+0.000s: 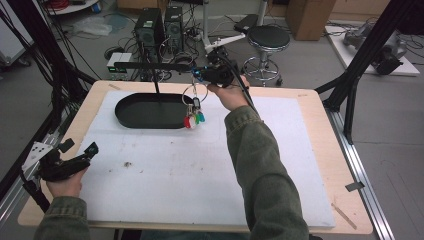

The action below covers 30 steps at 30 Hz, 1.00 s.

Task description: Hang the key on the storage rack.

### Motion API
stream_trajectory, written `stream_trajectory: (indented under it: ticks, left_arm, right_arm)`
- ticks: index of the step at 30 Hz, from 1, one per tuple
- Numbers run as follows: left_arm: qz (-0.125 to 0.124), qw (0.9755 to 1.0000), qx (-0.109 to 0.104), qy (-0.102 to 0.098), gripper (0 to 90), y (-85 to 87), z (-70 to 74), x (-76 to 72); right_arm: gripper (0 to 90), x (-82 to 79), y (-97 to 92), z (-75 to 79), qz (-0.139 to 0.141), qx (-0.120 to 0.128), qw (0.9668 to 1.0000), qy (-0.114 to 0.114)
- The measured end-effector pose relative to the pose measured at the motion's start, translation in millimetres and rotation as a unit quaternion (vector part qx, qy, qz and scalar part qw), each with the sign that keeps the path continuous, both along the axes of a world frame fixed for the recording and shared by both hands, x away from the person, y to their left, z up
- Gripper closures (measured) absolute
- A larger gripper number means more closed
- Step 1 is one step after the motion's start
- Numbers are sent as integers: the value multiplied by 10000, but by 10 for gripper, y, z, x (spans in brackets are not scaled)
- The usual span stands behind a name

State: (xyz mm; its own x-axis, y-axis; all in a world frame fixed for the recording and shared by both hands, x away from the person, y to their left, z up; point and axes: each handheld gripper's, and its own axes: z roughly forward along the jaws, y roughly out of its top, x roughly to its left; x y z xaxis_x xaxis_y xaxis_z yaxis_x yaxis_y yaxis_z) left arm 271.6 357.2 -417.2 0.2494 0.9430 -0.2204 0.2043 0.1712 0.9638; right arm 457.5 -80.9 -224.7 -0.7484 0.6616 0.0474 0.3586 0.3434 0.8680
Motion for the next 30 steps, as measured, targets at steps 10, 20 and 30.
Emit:
stream_trajectory:
  ticks: [10, 20, 30]
  left_arm:
    - [22, 10000, -21, -7, 53, 16, -5, 2]
    - [28, 10000, -28, 2, 53, 20, -11, 13]
    - [-15, 10000, -67, 21, 53, 5, -19, 31]
  right_arm:
    - [878, 158, 151, 106, -15, 96, 10000, -20]
    - [878, 323, 330, 119, 26, 188, 9998, 9]
    - [878, 413, 409, 39, -62, 186, 9998, 60]
